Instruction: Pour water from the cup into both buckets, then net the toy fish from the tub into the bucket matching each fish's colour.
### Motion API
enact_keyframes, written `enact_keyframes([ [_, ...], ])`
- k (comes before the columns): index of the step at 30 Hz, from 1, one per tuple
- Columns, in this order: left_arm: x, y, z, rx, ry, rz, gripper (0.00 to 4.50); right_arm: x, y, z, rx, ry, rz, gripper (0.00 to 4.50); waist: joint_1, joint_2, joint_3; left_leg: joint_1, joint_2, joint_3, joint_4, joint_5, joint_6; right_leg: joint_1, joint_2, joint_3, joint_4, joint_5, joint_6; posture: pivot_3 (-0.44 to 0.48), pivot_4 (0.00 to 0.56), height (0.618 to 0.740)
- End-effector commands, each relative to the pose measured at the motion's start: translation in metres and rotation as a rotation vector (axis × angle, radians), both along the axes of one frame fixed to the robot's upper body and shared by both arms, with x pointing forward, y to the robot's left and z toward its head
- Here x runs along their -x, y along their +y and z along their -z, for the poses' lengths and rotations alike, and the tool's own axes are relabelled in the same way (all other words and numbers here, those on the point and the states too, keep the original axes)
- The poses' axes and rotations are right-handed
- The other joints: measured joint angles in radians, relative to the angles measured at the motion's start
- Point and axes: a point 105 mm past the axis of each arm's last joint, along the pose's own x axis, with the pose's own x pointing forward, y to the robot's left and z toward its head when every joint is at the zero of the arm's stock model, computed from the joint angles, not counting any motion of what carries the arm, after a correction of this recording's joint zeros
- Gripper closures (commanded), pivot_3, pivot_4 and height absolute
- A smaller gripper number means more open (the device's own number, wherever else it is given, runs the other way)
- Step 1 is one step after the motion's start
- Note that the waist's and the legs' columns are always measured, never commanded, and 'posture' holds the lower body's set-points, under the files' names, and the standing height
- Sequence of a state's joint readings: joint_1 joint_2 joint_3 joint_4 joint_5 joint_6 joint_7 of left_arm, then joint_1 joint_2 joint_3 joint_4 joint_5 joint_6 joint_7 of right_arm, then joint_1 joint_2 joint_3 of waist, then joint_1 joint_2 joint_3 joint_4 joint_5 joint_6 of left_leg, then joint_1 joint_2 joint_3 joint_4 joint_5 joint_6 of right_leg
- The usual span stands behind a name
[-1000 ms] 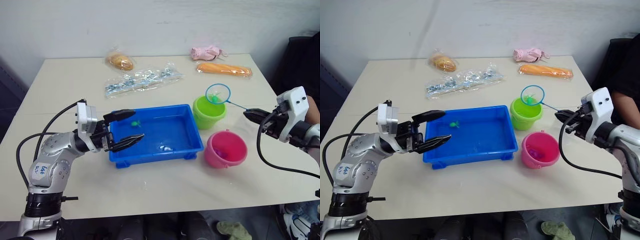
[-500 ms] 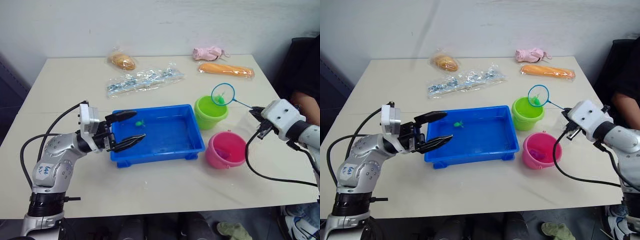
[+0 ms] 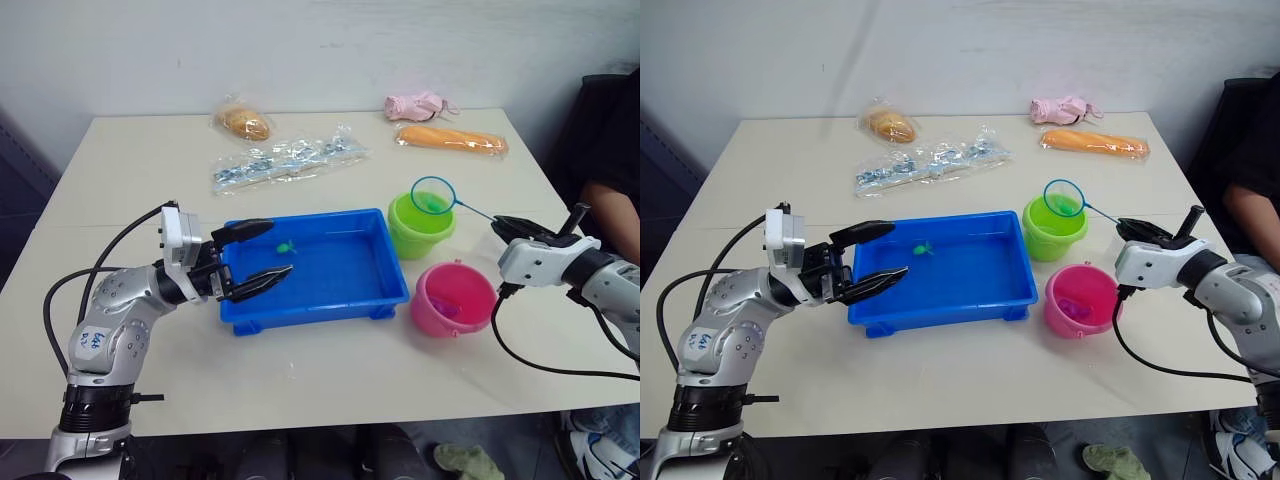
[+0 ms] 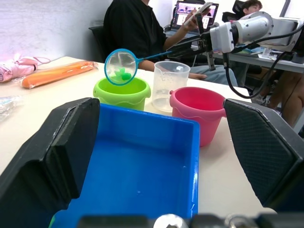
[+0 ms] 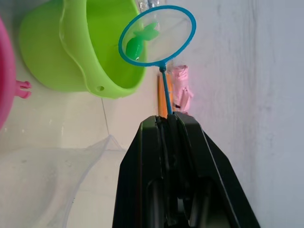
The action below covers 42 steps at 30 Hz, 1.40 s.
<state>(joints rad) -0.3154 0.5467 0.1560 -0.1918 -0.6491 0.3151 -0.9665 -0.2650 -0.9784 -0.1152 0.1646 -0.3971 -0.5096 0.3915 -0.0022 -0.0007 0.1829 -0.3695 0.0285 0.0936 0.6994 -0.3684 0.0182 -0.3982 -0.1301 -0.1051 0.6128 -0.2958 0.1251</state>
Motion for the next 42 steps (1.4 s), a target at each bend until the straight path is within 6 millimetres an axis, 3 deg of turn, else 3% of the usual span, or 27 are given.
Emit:
enact_keyframes([
  [1,0.003,-0.002,-0.007,0.003,-0.047,0.0,0.03,0.005,0.001,-0.016,0.065,-0.12,-0.026,4.5,0.0,0.0,0.0,0.0,0.0,0.0,0.0,0.0,0.0,0.0,0.0,0.0,0.0,0.0,0.0,0.0,0.15,0.74],
  [10,0.0,0.0,-0.007,-0.001,-0.05,-0.01,0.03,0.003,-0.011,-0.009,0.085,-0.128,0.021,4.5,0.0,0.0,0.0,0.0,0.0,0.0,0.0,0.0,0.0,0.0,0.0,0.0,0.0,0.0,0.0,0.0,0.15,0.74],
  [13,0.0,0.001,-0.007,0.0,-0.052,-0.015,0.03,0.005,-0.007,-0.014,0.01,-0.13,-0.001,4.5,-0.001,0.0,0.0,0.0,0.0,0.0,0.0,0.0,0.0,0.0,0.0,0.0,0.0,0.0,0.0,0.0,0.15,0.74],
  [17,0.003,0.017,-0.005,-0.014,-0.041,-0.057,0.03,0.026,0.058,-0.021,-0.42,0.168,-0.326,4.5,-0.005,0.0,0.0,0.001,0.001,-0.001,0.0,0.0,0.0,0.001,0.001,-0.001,-0.001,0.0,0.0,0.0,0.15,0.74],
  [21,0.011,0.04,0.005,-0.024,0.021,-0.1,0.03,0.036,0.1,-0.026,-0.631,0.444,-0.466,4.5,-0.011,0.001,0.0,0.001,0.002,-0.001,0.0,0.0,0.0,0.001,0.001,-0.001,0.0,0.0,0.0,0.0,0.15,0.74],
  [27,0.017,0.072,0.009,0.03,0.047,-0.22,0.03,0.037,0.143,-0.002,-0.803,0.807,-0.422,4.5,0.013,0.001,0.0,0.0,0.0,-0.004,0.002,0.0,0.001,0.003,-0.002,-0.002,0.0,0.0,-0.001,0.0,0.15,0.74],
  [31,0.031,0.095,0.016,-0.011,0.051,-0.311,0.03,0.034,0.173,0.016,-0.909,0.988,-0.332,4.5,-0.002,0.0,0.0,0.0,0.0,-0.004,0.001,-0.001,0.001,0.002,-0.003,-0.002,0.0,0.0,-0.001,0.0,0.15,0.74],
  [35,0.037,0.099,0.016,-0.036,0.048,-0.332,0.03,0.027,0.173,0.019,-0.91,0.99,-0.244,4.5,0.004,0.0,0.0,-0.001,0.0,-0.004,0.001,-0.001,0.001,0.0,-0.002,-0.003,0.001,0.0,-0.002,0.0,0.15,0.74],
  [42,0.039,0.087,0.02,-0.044,0.046,-0.314,0.03,0.003,0.136,0.012,-0.774,0.767,-0.149,4.5,-0.001,0.0,0.0,-0.001,-0.002,-0.002,0.0,-0.002,0.003,0.0,-0.004,-0.002,-0.001,0.0,-0.001,0.0,0.15,0.74],
])
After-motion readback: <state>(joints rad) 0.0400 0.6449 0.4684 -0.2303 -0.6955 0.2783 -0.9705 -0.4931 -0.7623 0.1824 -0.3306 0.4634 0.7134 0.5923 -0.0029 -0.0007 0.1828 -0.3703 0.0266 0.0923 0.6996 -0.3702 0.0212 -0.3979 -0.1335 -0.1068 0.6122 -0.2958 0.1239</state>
